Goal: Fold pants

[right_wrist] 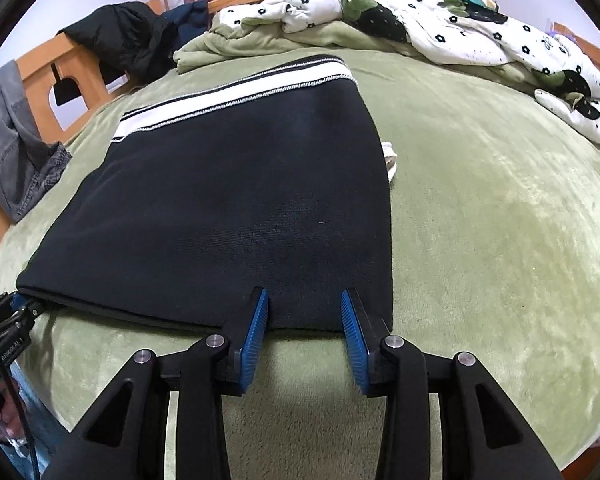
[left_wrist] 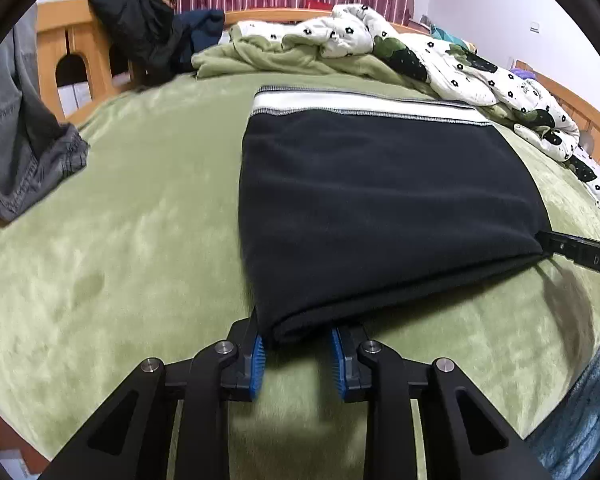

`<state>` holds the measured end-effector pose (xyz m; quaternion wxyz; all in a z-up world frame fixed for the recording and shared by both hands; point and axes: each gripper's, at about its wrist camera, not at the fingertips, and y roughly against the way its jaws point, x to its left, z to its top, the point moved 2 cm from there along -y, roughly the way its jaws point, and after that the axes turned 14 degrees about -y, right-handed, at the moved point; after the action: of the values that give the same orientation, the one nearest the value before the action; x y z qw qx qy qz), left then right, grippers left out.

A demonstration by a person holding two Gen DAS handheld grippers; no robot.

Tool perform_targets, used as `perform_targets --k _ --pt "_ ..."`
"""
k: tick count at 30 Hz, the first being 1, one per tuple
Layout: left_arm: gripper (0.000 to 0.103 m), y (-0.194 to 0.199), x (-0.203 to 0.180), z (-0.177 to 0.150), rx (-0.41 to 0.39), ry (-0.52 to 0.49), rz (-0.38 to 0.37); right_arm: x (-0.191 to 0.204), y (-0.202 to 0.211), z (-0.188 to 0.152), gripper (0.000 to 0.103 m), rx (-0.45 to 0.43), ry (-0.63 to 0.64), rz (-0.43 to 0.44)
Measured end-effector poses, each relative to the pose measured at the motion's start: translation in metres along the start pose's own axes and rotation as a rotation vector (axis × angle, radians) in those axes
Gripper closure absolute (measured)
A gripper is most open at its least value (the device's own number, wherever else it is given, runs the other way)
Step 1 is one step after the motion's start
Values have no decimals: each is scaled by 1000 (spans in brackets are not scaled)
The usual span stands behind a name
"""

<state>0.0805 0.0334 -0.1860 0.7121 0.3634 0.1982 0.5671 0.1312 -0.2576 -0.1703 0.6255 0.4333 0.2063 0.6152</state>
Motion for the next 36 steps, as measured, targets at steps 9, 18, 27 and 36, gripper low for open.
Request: perform_targets --k 9,18,27,36 --pt "54 45 10 -5 -108 61 -116 -6 20 12 58 -77 -41 67" --pt "52 -3 22 15 2 172 -132 4 -3 6 56 -20 -7 -22" --pt "53 34 8 20 20 159 -83 9 41 5 56 -22 -90 23" --pt "38 105 -5 25 -30 123 -78 26 123 -22 35 -122 -33 41"
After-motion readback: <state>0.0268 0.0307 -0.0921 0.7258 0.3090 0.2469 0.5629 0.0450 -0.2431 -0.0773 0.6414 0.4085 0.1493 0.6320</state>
